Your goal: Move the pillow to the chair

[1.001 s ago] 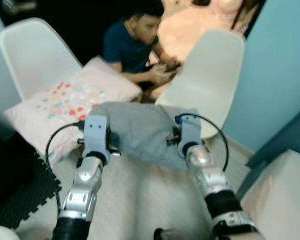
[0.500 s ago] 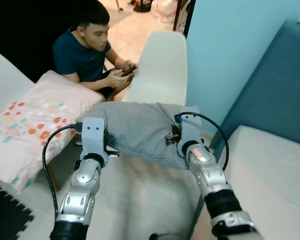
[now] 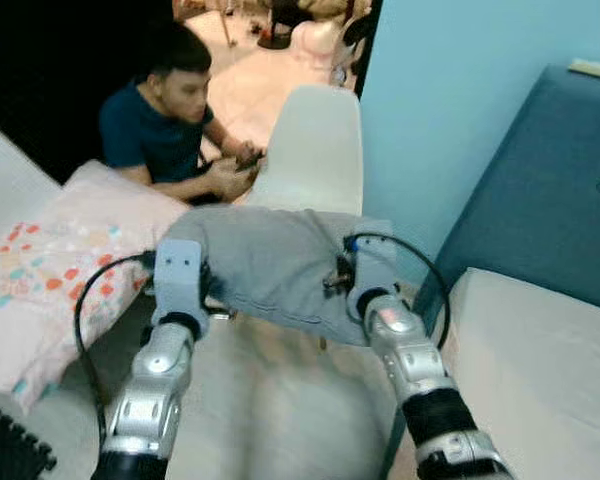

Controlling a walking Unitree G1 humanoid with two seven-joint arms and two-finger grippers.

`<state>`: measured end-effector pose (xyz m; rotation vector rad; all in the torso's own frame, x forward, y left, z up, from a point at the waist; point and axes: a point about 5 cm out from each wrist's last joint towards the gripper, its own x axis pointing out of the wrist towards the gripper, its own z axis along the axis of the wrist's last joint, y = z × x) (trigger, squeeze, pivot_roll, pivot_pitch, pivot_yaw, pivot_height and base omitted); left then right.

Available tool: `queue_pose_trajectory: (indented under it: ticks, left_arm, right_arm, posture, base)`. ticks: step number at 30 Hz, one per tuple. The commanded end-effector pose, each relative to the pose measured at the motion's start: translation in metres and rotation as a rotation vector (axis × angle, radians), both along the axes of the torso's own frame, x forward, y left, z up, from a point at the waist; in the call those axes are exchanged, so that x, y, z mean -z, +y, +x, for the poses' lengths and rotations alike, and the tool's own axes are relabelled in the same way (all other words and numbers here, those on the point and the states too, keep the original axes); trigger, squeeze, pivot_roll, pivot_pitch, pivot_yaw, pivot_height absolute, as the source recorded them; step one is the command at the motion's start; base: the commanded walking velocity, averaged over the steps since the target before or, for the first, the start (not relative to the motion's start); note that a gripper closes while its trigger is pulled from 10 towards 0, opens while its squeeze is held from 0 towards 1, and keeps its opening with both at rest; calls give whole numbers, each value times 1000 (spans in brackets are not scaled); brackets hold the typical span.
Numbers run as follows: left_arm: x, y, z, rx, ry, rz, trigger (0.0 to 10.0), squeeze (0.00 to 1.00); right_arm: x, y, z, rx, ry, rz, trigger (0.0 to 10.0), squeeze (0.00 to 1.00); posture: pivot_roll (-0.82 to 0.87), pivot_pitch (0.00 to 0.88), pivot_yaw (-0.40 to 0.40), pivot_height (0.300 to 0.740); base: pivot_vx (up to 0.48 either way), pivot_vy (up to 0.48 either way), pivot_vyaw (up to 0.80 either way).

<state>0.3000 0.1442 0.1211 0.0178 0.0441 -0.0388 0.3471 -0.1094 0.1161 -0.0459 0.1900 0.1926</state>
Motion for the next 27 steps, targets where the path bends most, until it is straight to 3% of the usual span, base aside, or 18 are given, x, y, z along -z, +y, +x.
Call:
queue_pose_trajectory:
  ticks: [1,25,27]
  left_arm:
    - [-8,-9,2,49,-37,-10,10000,0]
    - [-10,-6,1,71,-46,-4,10000,0]
    - [-11,-6,2,74,-46,-4,10000,0]
  right_arm:
    - [-12,6,3,-29,-62,15,10000,0]
    - [-10,4,3,0,-59,35,10000,0]
    - [-10,4,3,2,-58,34,10000,0]
  posture:
    - [-9,83,-35,740]
    - [-3,45,-24,740]
    - [-4,46,-23,740]
  base:
    - [360,0,0]
    - [368,0,0]
    - [375,0,-800]
